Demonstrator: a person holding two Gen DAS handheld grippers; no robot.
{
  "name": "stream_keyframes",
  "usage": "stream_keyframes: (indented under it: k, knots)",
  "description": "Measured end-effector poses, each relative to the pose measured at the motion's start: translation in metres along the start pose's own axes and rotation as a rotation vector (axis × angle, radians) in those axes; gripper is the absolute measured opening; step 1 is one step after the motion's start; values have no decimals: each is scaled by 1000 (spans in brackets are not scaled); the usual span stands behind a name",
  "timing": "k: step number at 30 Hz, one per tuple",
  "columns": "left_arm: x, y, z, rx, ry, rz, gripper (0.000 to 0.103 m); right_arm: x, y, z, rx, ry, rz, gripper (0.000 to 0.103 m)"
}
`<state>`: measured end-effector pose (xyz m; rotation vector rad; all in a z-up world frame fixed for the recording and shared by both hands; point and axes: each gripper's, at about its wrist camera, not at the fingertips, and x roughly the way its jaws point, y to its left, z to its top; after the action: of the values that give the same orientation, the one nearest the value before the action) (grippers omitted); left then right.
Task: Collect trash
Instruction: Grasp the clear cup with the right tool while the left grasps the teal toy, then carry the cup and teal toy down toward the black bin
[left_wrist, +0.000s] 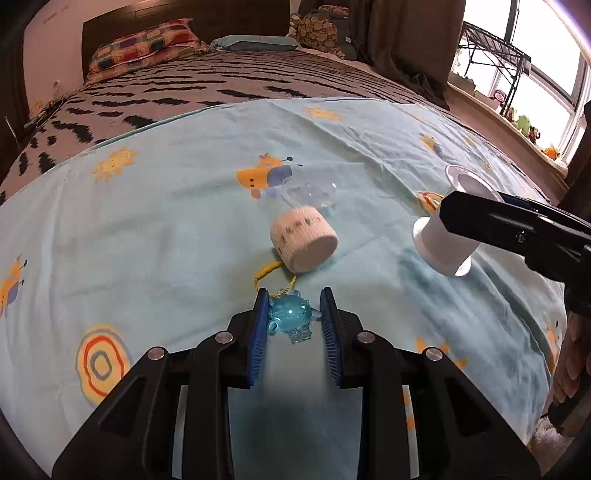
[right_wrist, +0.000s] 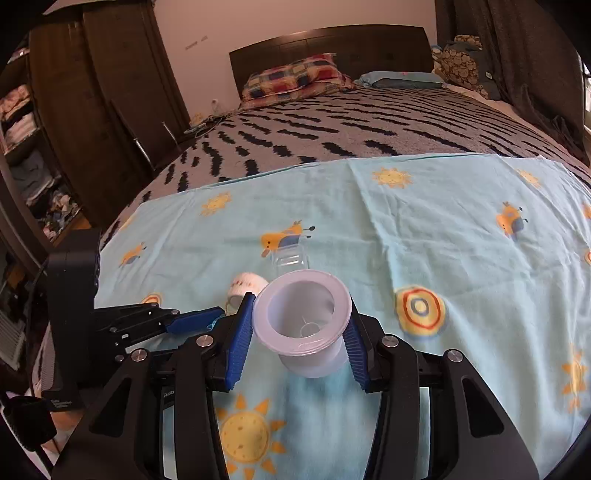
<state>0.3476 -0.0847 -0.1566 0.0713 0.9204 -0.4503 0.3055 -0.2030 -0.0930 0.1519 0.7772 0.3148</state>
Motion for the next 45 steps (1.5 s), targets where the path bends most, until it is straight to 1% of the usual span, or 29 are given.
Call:
stream_keyframes:
  k: [3, 8, 13, 18, 24, 28, 32, 35, 40, 45]
  knots:
    - [-16, -4, -16, -2, 4, 0, 27, -18, 6, -11, -11, 2, -2, 47]
    - [-57, -19, -52, 32, -10, 13, 26, -50, 15, -34, -18, 0, 2, 47]
    - [-97, -29, -89, 11, -18, -14, 26, -80, 26, -63, -38, 7, -2, 47]
    - [-133, -44, -120, 9, -40, -28, 27, -109, 37, -91, -44, 6, 2, 47]
    - [-159, -58, -149, 4, -43, -27, 27, -139, 46, -118, -38, -14, 11, 47]
    - [-177, -68, -168, 7, -59, -17, 27, -155, 50, -135, -30, -19, 12, 47]
    - [-189, -80, -189, 18, -62, -18, 27, -162, 57, -159, -49, 8, 12, 47]
    - [-191, -89, -208, 28, -46, -16, 27, -165, 61, -180, -53, 37, 14, 47]
    - [-182, -96, -239, 19, -2, -33, 27, -161, 61, -217, -21, 92, 24, 47]
    - [-164, -101, -272, 11, 61, -50, 27, -150, 56, -247, 28, 150, 32, 47]
